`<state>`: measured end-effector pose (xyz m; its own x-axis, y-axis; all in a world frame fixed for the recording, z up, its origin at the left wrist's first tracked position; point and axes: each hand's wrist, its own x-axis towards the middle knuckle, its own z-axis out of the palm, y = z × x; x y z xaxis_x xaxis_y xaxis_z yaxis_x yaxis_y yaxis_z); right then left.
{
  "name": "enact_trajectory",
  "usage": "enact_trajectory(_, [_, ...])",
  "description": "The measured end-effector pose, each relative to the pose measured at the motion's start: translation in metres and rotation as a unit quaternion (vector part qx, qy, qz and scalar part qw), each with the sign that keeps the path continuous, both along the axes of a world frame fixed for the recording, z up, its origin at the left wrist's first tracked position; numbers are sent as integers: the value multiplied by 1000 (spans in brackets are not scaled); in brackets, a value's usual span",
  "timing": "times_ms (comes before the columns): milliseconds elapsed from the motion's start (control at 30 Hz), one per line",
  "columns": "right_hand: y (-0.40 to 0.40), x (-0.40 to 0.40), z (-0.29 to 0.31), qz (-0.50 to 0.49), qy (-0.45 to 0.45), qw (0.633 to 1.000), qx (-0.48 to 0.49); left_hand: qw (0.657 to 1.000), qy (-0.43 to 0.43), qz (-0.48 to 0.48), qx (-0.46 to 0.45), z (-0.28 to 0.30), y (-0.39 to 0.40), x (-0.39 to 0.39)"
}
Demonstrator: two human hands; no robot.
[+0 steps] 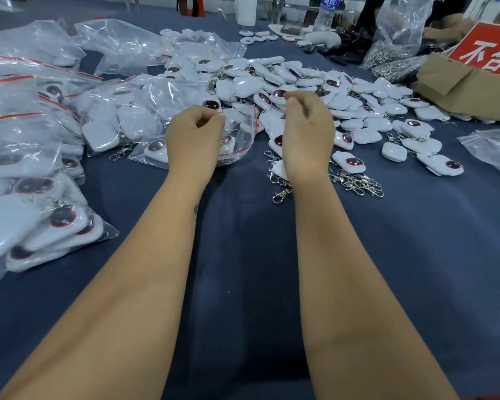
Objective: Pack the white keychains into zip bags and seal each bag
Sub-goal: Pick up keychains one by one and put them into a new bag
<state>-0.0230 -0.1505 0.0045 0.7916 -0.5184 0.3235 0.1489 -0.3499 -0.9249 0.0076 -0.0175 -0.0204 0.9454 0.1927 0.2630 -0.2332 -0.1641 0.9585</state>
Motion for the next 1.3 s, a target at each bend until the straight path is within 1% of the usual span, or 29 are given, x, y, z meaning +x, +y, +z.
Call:
enact_trajectory(33, [-2,0,0,-32,15,999,-31,1000,1,2,-5,0,0,1])
enact_trajectory(67, [-6,1,-1,-63,52,993,-82,1000,2,5,-8,0,1,1])
enact_trajectory(133, [-14,1,-3,-92,163,967,-173,1000,4,11,-7,0,0,1])
enact_trajectory(200, [-13,-1,-4,-55,258,945,-195,1000,6,11,-6,1,0,1])
enact_trajectory(233, [-11,-2,-4,-38,276,939,-202,1000,7,11,-7,1,0,1])
enact_trajectory(267, [-8,-2,-3,-25,275,939,-207,1000,8,9,-8,1,0,1])
enact_trajectory(300, [-4,-2,-2,-11,256,946,-197,1000,10,8,-8,1,0,0])
enact_trajectory(333, [-1,-2,-1,9,222,961,-163,1000,11,7,-7,1,0,0])
enact_trajectory(367, [1,-2,2,34,184,977,-106,1000,11,6,-6,1,0,-1])
enact_trajectory(433, [4,-3,5,72,127,989,9,1000,10,6,-5,1,1,-1])
enact_trajectory(467, [3,-3,5,72,113,991,22,1000,10,7,-4,1,1,-1])
enact_trajectory(533, [-2,-4,4,50,123,990,-44,1000,9,13,-3,1,1,0])
enact_trajectory(567, [-4,-4,2,38,146,984,-91,1000,8,19,-1,0,1,0])
enact_trajectory(600, [-5,-4,2,36,190,972,-135,1000,8,24,0,0,0,1])
enact_trajectory(667, [-2,-6,5,73,304,926,-212,1000,7,29,0,-1,0,1])
enact_trajectory(700, [-1,-6,5,94,345,904,-235,1000,7,29,0,-2,0,2])
enact_trajectory(733, [1,-6,6,106,366,893,-241,1000,8,29,-2,-2,0,2])
enact_trajectory(767, [1,-7,7,113,373,890,-236,1000,8,28,-3,-2,0,2])
enact_trajectory(833, [0,-7,5,117,351,899,-234,999,11,30,-3,-2,0,2])
enact_trajectory(867, [-2,-7,3,118,327,909,-227,999,17,34,-5,-2,0,3])
enact_trajectory(967, [-4,-6,-3,109,230,952,-170,997,34,57,-34,-2,0,3])
enact_trajectory(1033, [-4,-4,-6,106,192,966,-135,996,28,70,-48,-3,1,3])
enact_trajectory(1100, [-4,-2,-8,110,187,969,-116,994,18,89,-53,-3,3,2])
enact_trajectory(1133, [-4,-1,-9,117,192,967,-121,993,14,102,-58,-2,3,2])
enact_trajectory(1233, [-3,-1,-12,115,198,952,-205,990,-15,128,-62,-1,5,0])
enact_trajectory(1300, [-3,-1,-14,97,183,949,-236,990,-32,129,-47,1,4,-1])
